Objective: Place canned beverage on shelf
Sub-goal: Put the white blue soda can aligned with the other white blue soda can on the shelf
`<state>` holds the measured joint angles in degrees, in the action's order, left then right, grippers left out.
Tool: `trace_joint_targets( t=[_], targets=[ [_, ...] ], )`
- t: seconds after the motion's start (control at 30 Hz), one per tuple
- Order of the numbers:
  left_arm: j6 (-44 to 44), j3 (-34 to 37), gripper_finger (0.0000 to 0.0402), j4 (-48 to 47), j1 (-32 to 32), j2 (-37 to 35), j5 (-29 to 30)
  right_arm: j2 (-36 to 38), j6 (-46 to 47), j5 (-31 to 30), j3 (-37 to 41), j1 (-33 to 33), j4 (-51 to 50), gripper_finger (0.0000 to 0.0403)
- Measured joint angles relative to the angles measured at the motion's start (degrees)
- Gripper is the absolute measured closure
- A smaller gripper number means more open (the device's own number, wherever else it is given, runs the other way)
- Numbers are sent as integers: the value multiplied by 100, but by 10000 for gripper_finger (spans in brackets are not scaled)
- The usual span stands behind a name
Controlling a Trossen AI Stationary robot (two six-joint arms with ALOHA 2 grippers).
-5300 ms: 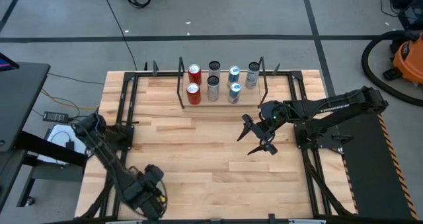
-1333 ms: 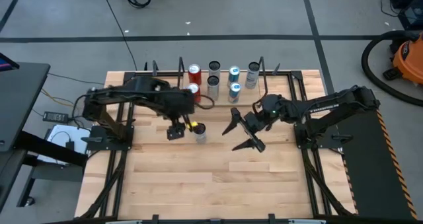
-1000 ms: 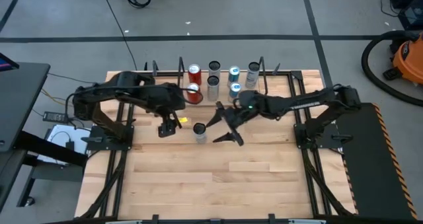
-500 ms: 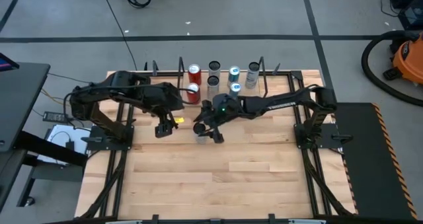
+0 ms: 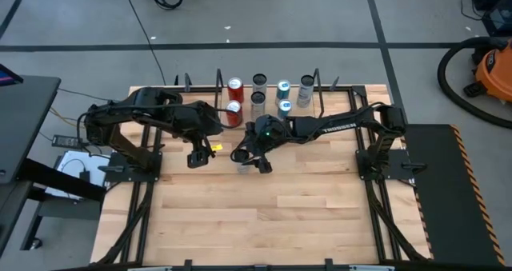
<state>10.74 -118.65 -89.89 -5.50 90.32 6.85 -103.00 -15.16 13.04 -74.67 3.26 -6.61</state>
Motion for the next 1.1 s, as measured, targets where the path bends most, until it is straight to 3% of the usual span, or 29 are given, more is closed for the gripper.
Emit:
trace_joint_targets(
  t=[0.9, 1.1],
  targets=[
    [2, 0, 86, 7, 2, 0, 2, -6, 280, 9, 208, -13, 310, 81],
    [2, 0, 86, 16, 2, 4, 2, -300, 370, -4, 197, -13, 371, 81]
  ],
)
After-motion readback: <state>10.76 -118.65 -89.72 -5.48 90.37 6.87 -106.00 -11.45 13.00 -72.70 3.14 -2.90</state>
